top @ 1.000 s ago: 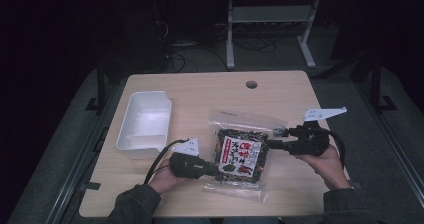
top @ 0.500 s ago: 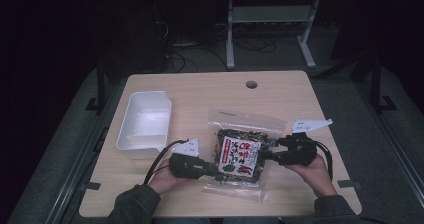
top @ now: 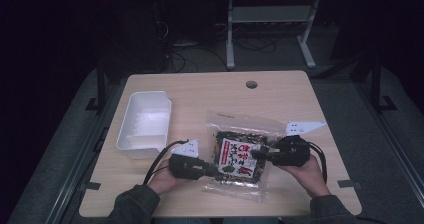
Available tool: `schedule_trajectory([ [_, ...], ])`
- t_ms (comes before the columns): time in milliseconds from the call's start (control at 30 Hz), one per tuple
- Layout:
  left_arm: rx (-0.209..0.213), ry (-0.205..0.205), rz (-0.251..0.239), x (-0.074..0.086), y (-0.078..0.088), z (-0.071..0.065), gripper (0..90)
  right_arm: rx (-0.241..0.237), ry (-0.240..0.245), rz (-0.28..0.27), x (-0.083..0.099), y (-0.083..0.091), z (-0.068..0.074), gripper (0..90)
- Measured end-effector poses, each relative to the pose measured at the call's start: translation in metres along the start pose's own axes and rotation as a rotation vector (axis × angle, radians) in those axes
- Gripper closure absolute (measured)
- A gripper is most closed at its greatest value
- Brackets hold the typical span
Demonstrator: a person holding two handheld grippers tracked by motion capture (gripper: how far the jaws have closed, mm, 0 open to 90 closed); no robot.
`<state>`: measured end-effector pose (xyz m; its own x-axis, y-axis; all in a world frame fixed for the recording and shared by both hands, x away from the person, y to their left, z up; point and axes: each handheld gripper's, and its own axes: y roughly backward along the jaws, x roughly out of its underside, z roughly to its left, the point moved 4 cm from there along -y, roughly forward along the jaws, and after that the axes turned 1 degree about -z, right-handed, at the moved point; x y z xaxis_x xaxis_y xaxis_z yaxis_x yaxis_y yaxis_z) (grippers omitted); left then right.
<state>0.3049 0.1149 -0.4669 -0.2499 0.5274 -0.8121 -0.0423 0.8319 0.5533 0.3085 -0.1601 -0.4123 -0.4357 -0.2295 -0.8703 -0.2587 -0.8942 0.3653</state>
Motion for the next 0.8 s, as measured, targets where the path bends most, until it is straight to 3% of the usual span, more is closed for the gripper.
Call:
schedule_trajectory([
  [167, -0.011, 0.000, -0.001, 0.001, 0.000, 0.001, 73.3, -0.046, 0.009, -0.010, -0.001, 0.001, 0.005, 70.9],
  [400, -0.036, -0.014, 0.002, 0.001, 0.001, 0.001, 69.5, -0.073, 0.008, -0.018, -0.005, 0.002, 0.012, 74.1],
  [567, -0.061, -0.020, -0.022, -0.002, 0.005, 0.000, 64.6, -0.054, 0.013, -0.022, -0.012, 0.008, 0.019, 74.6],
  [800, -0.109, -0.015, -0.005, 0.000, 0.011, -0.003, 51.1, 0.017, -0.008, -0.044, -0.018, 0.020, 0.021, 74.7],
])
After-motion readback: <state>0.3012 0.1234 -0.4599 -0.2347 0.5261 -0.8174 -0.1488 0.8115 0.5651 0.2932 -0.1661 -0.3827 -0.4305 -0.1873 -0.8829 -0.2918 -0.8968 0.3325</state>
